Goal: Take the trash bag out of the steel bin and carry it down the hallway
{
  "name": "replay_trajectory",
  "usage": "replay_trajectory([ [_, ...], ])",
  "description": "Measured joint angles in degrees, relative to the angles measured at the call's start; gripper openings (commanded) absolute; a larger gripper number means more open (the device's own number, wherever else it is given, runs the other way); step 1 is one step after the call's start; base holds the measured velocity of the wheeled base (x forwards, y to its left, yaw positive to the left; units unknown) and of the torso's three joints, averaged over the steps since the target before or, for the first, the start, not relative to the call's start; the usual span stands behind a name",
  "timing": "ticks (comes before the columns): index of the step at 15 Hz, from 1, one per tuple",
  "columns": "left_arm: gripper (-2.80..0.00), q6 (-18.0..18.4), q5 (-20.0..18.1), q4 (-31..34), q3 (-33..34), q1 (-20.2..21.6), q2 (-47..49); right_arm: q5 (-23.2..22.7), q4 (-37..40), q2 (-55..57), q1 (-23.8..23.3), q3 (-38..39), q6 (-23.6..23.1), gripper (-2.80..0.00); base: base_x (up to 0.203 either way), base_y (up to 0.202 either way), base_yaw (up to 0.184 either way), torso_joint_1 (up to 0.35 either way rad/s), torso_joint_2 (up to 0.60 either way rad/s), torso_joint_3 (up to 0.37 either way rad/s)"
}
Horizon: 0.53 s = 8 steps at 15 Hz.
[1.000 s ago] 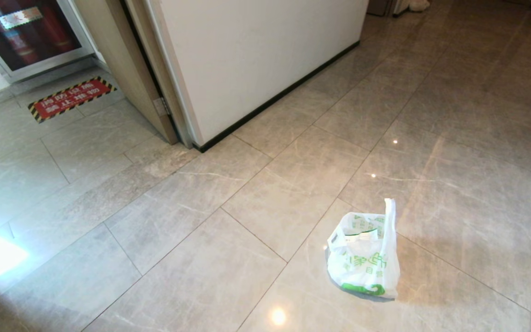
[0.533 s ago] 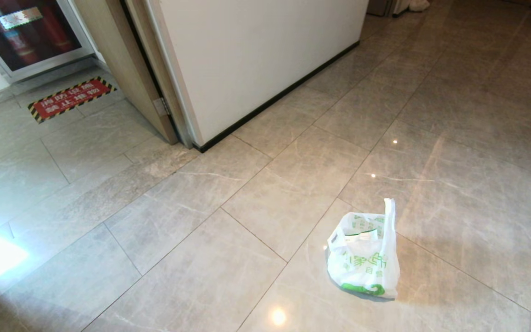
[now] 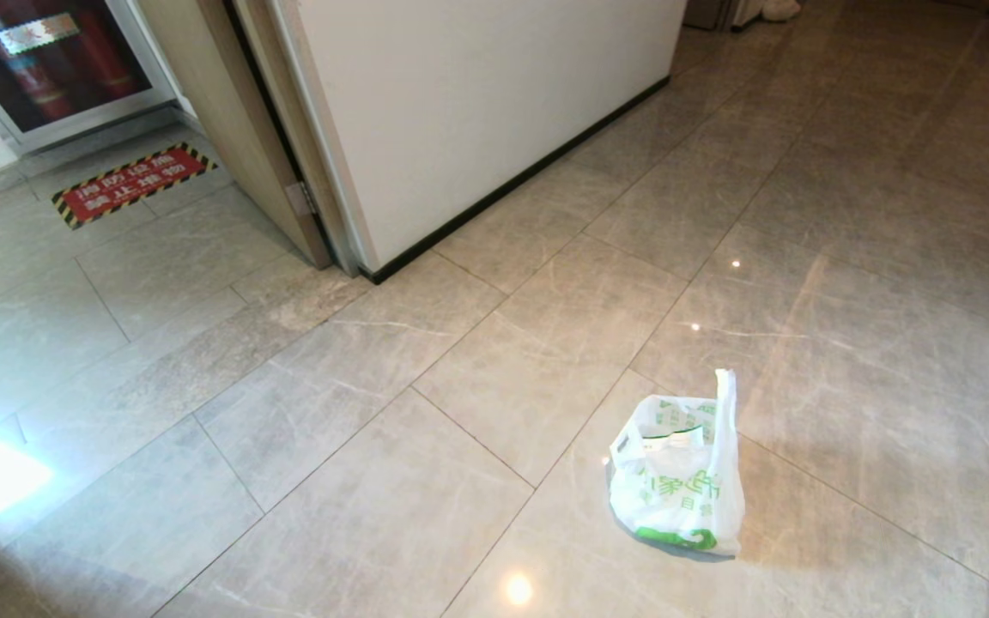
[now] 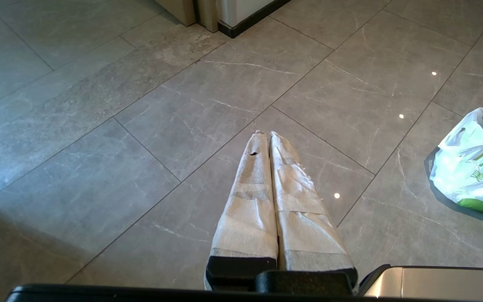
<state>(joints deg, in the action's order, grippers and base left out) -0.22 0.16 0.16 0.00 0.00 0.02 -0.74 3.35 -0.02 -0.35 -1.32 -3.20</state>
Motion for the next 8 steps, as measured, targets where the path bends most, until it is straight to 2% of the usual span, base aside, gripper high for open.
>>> replay_trajectory([
  [8, -2.80, 0.0, 0.0, 0.0, 0.0, 0.0, 0.0, 0.1, 0.0, 0.0, 0.0, 0.0, 0.0, -2.80, 0.000, 0.000, 0.000, 0.000, 0.00, 0.000],
])
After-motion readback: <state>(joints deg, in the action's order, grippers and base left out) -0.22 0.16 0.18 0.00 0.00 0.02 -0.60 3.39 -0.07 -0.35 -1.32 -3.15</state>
